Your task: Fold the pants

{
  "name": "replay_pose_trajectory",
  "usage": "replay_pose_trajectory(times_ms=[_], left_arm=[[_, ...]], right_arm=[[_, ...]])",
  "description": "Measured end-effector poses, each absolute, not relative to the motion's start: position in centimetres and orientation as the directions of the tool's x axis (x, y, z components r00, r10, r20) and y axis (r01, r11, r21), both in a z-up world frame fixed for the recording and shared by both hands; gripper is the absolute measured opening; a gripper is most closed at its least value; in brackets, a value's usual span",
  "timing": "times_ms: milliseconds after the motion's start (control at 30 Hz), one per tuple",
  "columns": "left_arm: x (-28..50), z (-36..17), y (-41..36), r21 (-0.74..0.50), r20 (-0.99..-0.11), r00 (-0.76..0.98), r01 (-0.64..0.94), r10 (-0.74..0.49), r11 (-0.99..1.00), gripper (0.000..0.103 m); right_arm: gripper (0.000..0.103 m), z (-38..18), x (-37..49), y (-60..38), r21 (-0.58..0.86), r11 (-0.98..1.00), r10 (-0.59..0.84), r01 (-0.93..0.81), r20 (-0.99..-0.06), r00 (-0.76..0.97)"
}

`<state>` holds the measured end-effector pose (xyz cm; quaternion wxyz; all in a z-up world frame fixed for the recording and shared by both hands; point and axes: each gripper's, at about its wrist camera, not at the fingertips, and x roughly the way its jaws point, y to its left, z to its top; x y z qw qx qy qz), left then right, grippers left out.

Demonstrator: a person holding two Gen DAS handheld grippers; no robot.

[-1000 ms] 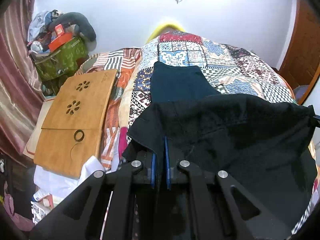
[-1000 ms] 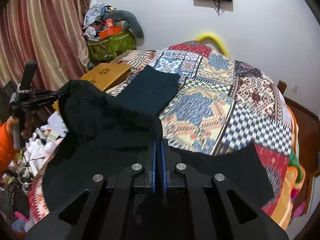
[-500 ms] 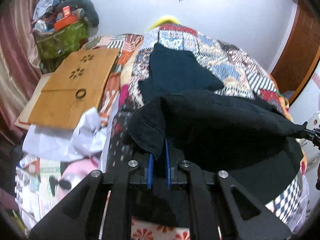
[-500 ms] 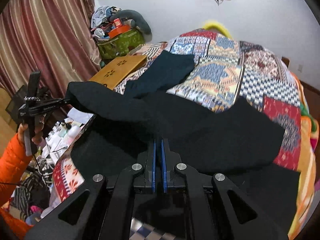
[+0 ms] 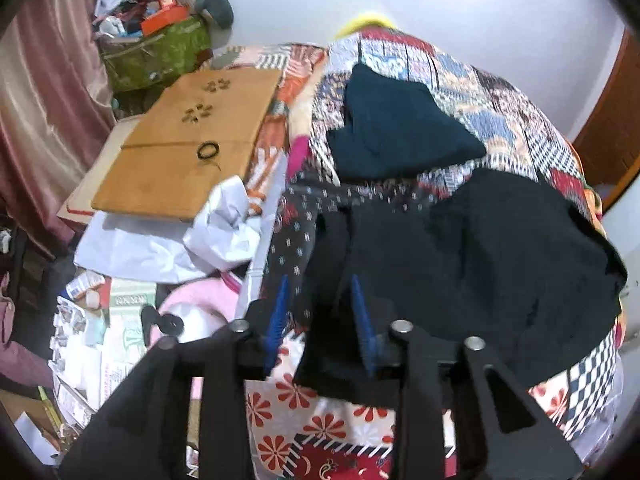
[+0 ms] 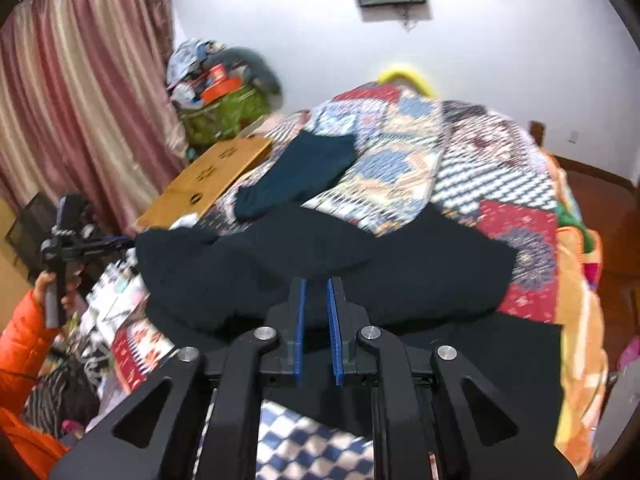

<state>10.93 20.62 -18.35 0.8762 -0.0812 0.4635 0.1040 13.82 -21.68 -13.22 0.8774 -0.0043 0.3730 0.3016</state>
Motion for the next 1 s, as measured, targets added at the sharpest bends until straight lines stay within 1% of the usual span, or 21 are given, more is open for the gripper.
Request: replay_pose_trajectory(times_ms=[67, 133, 167, 200, 267, 367, 400, 467, 567, 633, 800, 1000], left_arm=[[11.5, -17.0, 20.5, -0.052, -0.81, 0.576, -0.259, 0.111, 0.964, 0.039], [12.1, -15.5, 20.2, -0.071, -0.787, 0.607, -0.263, 0.108, 0.962, 0.046], [12.5, -14.8, 19.9, -0.08, -0.776, 0.622, -0.264, 0.106, 0.961, 0.053], [12.9, -14.3, 19.7, -0.084, -0.769, 0.631, -0.262, 0.105, 0.961, 0.056], [14.1, -13.5, 18.9, -0.089, -0.758, 0.645, -0.245, 0.094, 0.965, 0.058], [16.6, -13.4, 17.5, -0.1, -0.768, 0.638, -0.207, 0.057, 0.973, 0.066], [17.4, -13.5, 17.1, -0.101, -0.774, 0.631, -0.198, 0.048, 0.975, 0.067], [19.6, -14.2, 16.1, -0.097, -0.795, 0.606, -0.186, 0.036, 0.978, 0.068], [22.6, -15.5, 14.7, -0.087, -0.821, 0.571, -0.17, 0.027, 0.982, 0.068], [24.1, -16.5, 14.0, -0.075, -0.832, 0.554, -0.16, 0.027, 0.984, 0.068], [27.9, -19.3, 12.5, -0.072, -0.863, 0.505, -0.123, 0.0, 0.99, 0.068], [30.8, -22.5, 11.6, -0.031, -0.888, 0.459, -0.093, 0.015, 0.995, 0.068]], right_arm=[[0.019, -12.9, 14.7, -22.4, 0.203, 0.843, 0.495, -0.498, -0.655, 0.571], [0.024, -12.7, 15.7, -23.0, 0.202, 0.859, 0.476, -0.471, -0.654, 0.588], [0.031, -12.7, 16.3, -23.3, 0.198, 0.865, 0.467, -0.461, -0.655, 0.594], [0.039, -12.7, 16.9, -23.5, 0.191, 0.872, 0.455, -0.451, -0.656, 0.602], [0.045, -12.8, 18.0, -23.7, 0.177, 0.883, 0.435, -0.434, -0.657, 0.616], [0.045, -13.3, 20.2, -23.8, 0.16, 0.889, 0.414, -0.429, -0.68, 0.605], [0.045, -13.4, 20.7, -23.9, 0.155, 0.89, 0.41, -0.429, -0.685, 0.603], [0.045, -13.7, 22.1, -23.9, 0.148, 0.889, 0.407, -0.433, -0.688, 0.601], [0.049, -14.4, 24.0, -23.5, 0.123, 0.892, 0.388, -0.434, -0.701, 0.599], [0.049, -15.4, 25.7, -23.1, 0.11, 0.895, 0.372, -0.433, -0.719, 0.587], [0.049, -19.3, 30.3, -22.3, 0.096, 0.898, 0.335, -0.43, -0.782, 0.525], [0.049, -23.0, 35.0, -21.7, 0.109, 0.904, 0.311, -0.414, -0.833, 0.459]])
